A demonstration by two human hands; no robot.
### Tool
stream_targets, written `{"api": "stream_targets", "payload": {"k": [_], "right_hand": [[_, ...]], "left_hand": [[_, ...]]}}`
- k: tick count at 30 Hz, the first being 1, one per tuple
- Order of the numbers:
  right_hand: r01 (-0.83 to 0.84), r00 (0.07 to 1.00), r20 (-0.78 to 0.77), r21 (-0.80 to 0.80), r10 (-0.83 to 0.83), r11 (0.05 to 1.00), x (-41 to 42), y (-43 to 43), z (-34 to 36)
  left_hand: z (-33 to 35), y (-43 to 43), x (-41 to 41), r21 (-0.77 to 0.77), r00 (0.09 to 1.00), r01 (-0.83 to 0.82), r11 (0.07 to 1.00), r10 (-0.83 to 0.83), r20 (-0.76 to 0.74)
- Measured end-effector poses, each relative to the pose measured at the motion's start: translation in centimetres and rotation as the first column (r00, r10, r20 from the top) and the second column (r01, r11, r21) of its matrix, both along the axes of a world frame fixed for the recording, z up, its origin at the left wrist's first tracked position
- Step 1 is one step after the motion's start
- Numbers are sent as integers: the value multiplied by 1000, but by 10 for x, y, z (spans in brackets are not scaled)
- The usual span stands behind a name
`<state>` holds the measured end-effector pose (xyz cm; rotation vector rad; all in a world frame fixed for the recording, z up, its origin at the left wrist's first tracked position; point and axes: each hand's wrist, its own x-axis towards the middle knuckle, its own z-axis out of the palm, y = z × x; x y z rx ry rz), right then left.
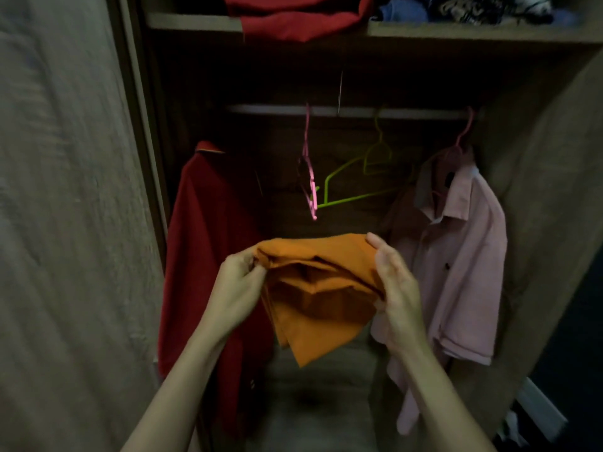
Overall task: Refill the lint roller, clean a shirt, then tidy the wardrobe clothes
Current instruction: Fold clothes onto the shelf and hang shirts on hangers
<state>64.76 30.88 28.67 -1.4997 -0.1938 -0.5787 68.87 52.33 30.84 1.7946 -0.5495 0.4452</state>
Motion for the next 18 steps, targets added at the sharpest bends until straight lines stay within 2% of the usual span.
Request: {"api": "stream_targets", "payload": {"k": [2, 3, 6, 8, 10, 14, 18], "right_hand": [[-79, 996, 25, -124, 83, 989, -1, 1, -1], [-65, 996, 48, -193, 76, 979, 0, 1, -1], [120, 981, 181, -269, -73, 956, 8, -2, 0], [222, 948, 283, -255, -147, 941, 14, -7, 3], [263, 930, 316, -208, -189, 942, 17, -10, 10], [261, 931, 292, -116, -218, 958, 20, -14, 18], [264, 933, 259, -25, -249, 964, 20, -14, 19]], "left_hand": [[6, -5, 5, -74, 997, -25, 997, 20, -70], [10, -8, 7, -104, 995, -14, 994, 4, -98], [21, -13, 9, -150, 980, 51, 987, -79, -185], [28, -16, 5, -171, 953, 120, 978, -162, -255], [31, -18, 4, -147, 939, 169, 975, -205, -275], [34, -17, 3, -91, 934, 201, 975, -219, -282], [36, -16, 3, -104, 925, 224, 969, -245, -290]]}}
